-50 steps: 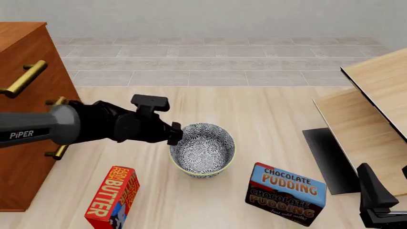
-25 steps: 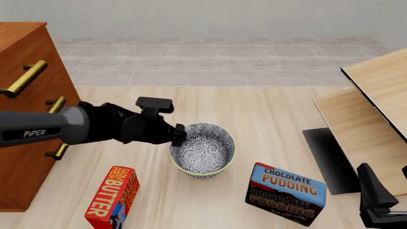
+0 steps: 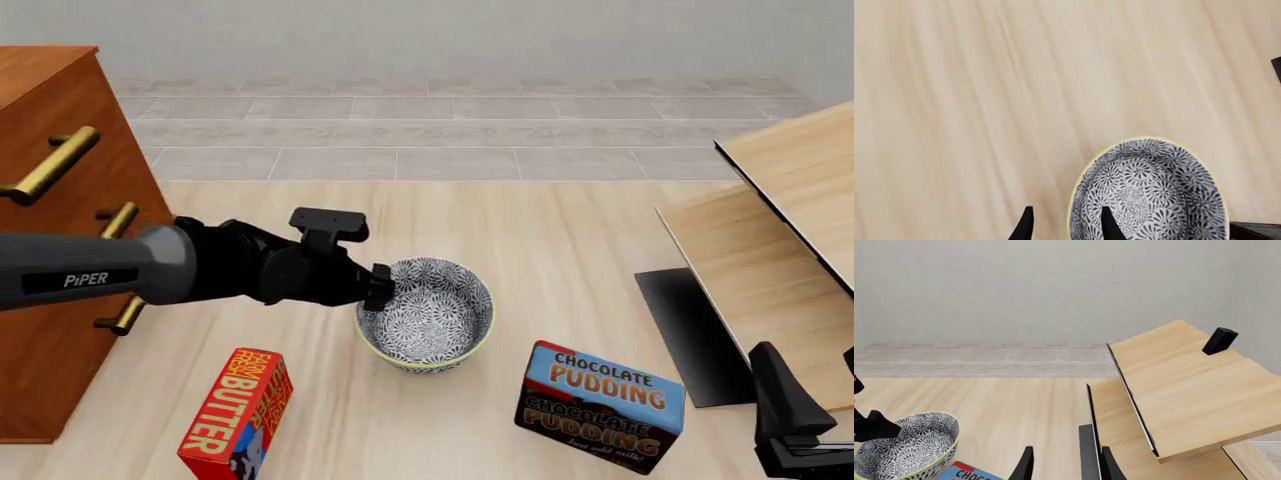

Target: Close the top drawer of the cabinet and put the bowl on top of it.

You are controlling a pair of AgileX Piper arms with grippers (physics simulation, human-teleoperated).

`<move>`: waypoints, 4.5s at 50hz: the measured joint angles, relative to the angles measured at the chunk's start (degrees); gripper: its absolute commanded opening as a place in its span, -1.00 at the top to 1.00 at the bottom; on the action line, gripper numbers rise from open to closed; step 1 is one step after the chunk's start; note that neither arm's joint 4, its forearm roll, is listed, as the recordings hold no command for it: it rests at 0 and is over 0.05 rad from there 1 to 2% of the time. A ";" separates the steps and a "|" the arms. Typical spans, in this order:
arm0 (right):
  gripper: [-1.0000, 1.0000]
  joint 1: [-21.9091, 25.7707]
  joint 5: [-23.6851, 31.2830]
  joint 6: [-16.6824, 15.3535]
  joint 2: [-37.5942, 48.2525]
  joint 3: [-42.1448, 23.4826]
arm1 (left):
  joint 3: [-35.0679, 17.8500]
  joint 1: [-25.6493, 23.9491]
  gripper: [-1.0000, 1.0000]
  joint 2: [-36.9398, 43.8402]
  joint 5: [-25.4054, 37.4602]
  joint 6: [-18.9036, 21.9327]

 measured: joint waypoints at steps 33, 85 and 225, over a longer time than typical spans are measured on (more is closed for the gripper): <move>-1.00 0.00 0.00 0.00 0.00 0.00 | -0.20 0.16 1.00 1.38 -1.05 0.34; -1.00 0.00 0.00 0.00 0.00 0.00 | -3.21 3.07 1.00 -19.59 14.26 -0.72; -1.00 0.00 0.00 0.00 0.00 0.00 | -43.45 35.44 1.00 -45.64 55.52 -8.48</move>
